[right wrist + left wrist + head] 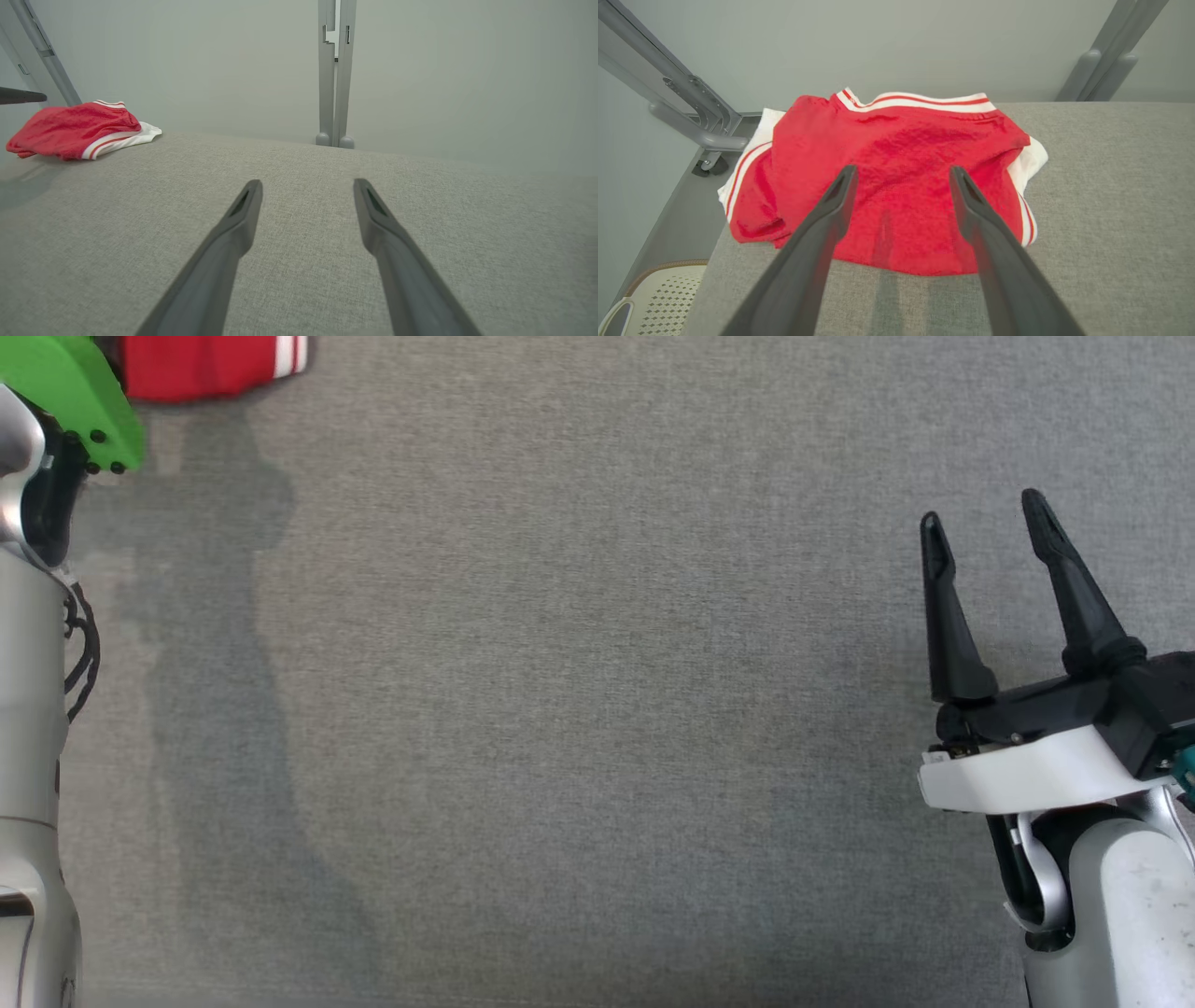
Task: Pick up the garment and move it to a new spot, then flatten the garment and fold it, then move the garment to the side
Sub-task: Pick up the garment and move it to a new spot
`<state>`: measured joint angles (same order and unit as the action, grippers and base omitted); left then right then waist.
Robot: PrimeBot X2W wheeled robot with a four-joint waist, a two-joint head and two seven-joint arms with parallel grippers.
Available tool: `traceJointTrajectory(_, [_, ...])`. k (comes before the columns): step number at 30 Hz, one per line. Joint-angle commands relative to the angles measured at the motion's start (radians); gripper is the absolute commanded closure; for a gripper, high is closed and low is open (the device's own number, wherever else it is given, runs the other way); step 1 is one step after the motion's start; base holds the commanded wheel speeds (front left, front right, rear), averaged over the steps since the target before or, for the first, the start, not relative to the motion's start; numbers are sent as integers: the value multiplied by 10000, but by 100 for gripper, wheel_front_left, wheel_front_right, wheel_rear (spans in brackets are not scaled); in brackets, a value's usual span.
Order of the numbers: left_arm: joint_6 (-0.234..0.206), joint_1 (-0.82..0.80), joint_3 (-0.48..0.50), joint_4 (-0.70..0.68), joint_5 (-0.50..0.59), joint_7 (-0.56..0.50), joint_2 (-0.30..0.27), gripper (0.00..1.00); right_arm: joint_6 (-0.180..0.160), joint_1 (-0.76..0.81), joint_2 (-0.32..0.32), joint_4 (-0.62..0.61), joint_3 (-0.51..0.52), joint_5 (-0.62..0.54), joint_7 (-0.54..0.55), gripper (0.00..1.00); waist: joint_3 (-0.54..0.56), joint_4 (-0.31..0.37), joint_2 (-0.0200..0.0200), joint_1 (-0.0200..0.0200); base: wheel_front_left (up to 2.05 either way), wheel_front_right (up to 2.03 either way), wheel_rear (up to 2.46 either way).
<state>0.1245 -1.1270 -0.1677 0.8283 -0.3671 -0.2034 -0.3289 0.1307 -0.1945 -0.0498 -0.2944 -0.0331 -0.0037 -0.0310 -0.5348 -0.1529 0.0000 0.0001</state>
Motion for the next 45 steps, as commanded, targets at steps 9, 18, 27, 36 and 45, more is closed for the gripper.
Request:
traceJointTrajectory(9, [62, -359, -855, 1028, -790, -1077, -293, 0, 1, -168, -14, -52, 291, 2, -122, 0, -956, 981, 0, -1, 0, 0, 0])
traceJointTrajectory(18, [34, -292, -1075, 1786, -834, -1171, -517, 93, 1, -250, -16, 78, 333, 113, -218, 0, -844, 1071, 0, -1, 0, 0, 0])
traceJointTrajectory(27, [-37, -523, -1243, 1877, -537, -109, -835, 100, 1, -235, -16, 614, 351, 341, -572, 0, 133, 1054, 0, -1, 0, 0, 0])
traceJointTrajectory(36, [53, -648, -1976, 1353, -388, 749, -733, 100, 1, 181, -17, 1429, 415, 766, -953, 0, 2103, 1154, 0, -1, 0, 0, 0])
traceJointTrajectory(45, [57, -421, -3736, -368, -1298, 588, -661, 100, 1, 800, -17, 2022, 673, 1233, -1300, 0, 3912, 1585, 0, -1, 0, 0, 0])
